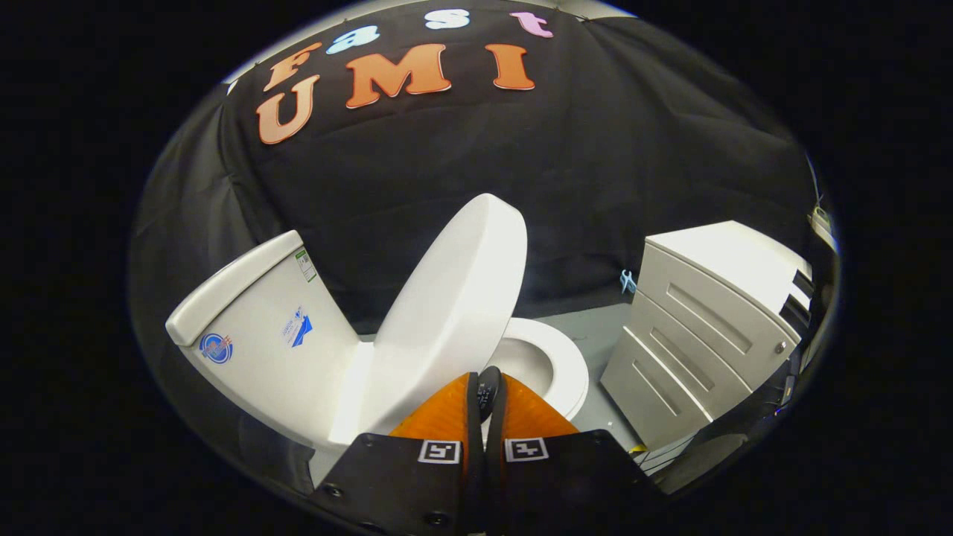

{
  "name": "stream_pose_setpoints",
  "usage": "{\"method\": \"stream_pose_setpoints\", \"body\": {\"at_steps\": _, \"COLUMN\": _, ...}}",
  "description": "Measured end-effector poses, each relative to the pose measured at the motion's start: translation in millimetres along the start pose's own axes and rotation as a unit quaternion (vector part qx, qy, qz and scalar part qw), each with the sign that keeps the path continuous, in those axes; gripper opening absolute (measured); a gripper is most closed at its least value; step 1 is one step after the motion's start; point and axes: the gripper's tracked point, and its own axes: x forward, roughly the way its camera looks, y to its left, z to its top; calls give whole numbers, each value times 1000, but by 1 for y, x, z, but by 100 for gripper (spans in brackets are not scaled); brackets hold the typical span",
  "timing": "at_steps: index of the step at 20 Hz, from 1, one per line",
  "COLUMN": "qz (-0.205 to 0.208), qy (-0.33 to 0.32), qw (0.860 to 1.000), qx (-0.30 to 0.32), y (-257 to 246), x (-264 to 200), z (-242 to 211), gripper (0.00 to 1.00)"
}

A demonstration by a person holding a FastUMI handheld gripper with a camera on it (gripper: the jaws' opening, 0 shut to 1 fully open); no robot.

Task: Open the toilet lid.

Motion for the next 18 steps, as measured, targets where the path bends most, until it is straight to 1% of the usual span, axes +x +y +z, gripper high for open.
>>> {"method": "stream_pose_setpoints", "body": {"at_steps": 5, "qz": -3, "qy": -17, "qw": 999, "qx": -46, "y": 23, "x": -9, "z": 12, "gripper": 8}}
{"method": "stream_pose_setpoints", "body": {"at_steps": 10, "qz": -3, "qy": -32, "qw": 997, "qx": -74, "y": 43, "x": -17, "z": 21, "gripper": 8}}
{"method": "stream_pose_setpoints", "body": {"at_steps": 18, "qz": -4, "qy": -67, "qw": 989, "qx": -132, "y": 82, "x": -28, "z": 36, "gripper": 8}}
